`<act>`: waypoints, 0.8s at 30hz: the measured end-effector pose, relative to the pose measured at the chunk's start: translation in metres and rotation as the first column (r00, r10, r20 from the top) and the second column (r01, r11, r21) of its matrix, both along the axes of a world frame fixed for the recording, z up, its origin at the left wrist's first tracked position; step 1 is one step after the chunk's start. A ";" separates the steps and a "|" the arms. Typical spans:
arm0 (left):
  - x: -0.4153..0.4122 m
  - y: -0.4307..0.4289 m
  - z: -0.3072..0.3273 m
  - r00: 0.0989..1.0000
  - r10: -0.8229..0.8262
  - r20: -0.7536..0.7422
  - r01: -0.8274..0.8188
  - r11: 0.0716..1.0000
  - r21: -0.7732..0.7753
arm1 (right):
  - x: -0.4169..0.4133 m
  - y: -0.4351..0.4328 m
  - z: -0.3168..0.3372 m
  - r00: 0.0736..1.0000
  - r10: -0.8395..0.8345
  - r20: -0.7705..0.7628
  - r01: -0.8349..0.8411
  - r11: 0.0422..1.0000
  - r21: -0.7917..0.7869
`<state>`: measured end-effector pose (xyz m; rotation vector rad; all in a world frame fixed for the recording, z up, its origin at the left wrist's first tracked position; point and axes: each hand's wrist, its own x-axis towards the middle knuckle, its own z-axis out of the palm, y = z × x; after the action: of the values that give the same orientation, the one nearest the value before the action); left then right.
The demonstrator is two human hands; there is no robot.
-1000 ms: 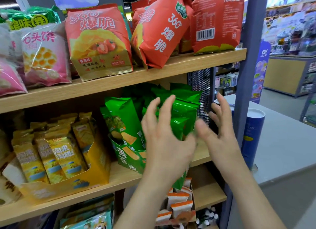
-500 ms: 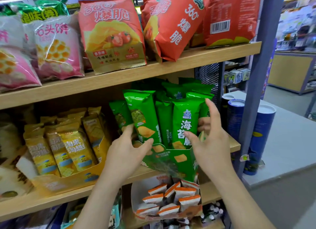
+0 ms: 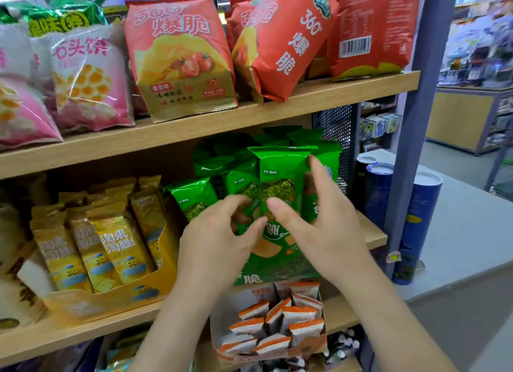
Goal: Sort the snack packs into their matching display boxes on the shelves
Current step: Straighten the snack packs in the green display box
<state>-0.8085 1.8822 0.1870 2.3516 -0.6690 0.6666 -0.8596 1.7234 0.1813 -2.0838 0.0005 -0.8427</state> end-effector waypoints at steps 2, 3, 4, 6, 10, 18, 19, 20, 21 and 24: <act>0.004 0.010 -0.006 0.997 -0.044 -0.056 0.052 0.987 0.155 | 0.007 0.012 0.003 0.994 -0.109 -0.009 0.108 0.993 -0.055; 0.005 0.014 -0.011 0.996 -0.059 -0.065 0.072 0.971 0.227 | 0.011 0.017 0.004 0.986 -0.167 0.000 0.166 0.981 -0.105; 0.007 0.018 -0.018 0.996 -0.074 -0.040 0.083 0.959 0.272 | 0.016 0.020 0.003 0.976 -0.219 0.008 0.218 0.963 -0.158; 0.008 0.021 -0.030 0.994 -0.101 0.036 0.085 0.945 0.316 | 0.022 0.019 0.000 0.956 -0.293 0.005 0.286 0.932 -0.220; 0.006 0.011 -0.037 0.980 -0.104 0.170 0.046 0.949 0.312 | 0.027 0.007 0.000 0.930 -0.362 -0.059 0.337 0.906 -0.256; 0.019 -0.003 0.040 0.884 0.173 0.435 -0.313 0.909 0.275 | 0.023 -0.008 0.014 0.955 -0.279 0.106 0.287 0.956 -0.066; 0.024 -0.008 0.045 0.901 0.219 0.375 -0.360 0.861 0.360 | 0.024 -0.010 0.017 0.955 -0.273 0.114 0.280 0.958 -0.053; 0.029 -0.011 0.046 0.912 0.252 0.325 -0.377 0.827 0.418 | 0.024 -0.012 0.018 0.958 -0.266 0.104 0.272 0.961 -0.052; 0.033 -0.011 0.045 0.918 0.258 0.302 -0.373 0.821 0.433 | 0.024 -0.013 0.017 0.963 -0.257 0.081 0.262 0.963 -0.062; 0.036 -0.009 0.039 0.929 0.196 0.314 -0.296 0.902 0.315 | 0.024 -0.010 0.009 0.972 -0.233 0.017 0.234 0.967 -0.104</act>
<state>-0.7729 1.8730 0.2262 2.7413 -0.6576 1.0811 -0.8356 1.7138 0.1906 -2.2100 0.2068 -1.0082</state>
